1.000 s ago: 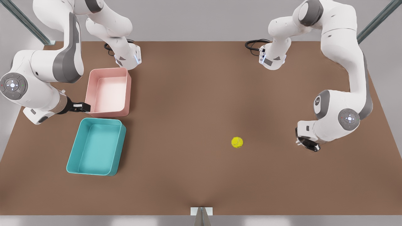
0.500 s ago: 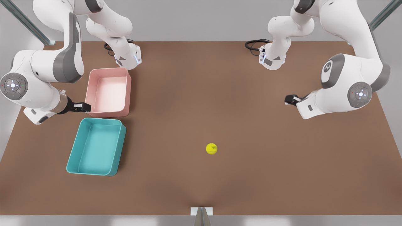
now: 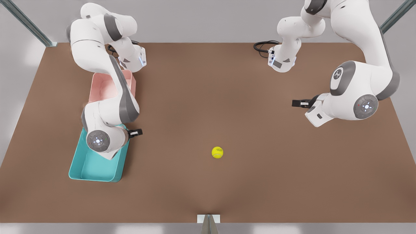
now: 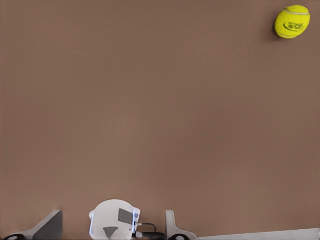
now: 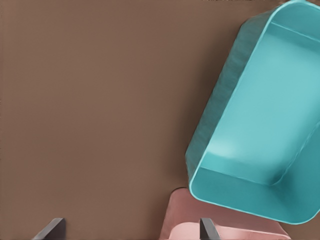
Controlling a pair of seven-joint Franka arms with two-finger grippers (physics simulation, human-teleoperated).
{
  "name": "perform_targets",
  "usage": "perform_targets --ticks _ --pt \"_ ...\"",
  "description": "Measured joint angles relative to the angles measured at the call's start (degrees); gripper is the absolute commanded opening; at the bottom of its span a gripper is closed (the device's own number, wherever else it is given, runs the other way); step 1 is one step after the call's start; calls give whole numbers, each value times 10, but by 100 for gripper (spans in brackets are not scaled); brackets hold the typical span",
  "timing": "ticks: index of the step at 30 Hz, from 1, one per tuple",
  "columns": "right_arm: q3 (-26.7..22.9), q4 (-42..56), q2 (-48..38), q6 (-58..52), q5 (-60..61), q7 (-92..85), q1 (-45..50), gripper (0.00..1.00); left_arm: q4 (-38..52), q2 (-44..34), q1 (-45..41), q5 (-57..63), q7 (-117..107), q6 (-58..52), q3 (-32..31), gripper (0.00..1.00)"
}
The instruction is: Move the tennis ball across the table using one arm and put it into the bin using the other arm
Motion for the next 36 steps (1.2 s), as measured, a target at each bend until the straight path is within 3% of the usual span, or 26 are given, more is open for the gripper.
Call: perform_targets --ticks 6,11,18,26,36 --pt "1 12 117 203 6 52 152 100 -1 0 0 0 -35 -2 0 100" --pt "1 60 227 473 6 85 181 100 -1 0 0 0 -57 -2 0 100" --pt "34 79 247 699 8 120 201 100 -1 7 0 0 -79 -2 0 100" --pt "36 39 270 827 8 146 242 100 -1 15 1 0 -96 -2 0 100" --pt "23 -64 221 872 5 165 235 100 -1 18 12 -1 -108 -6 0 100"
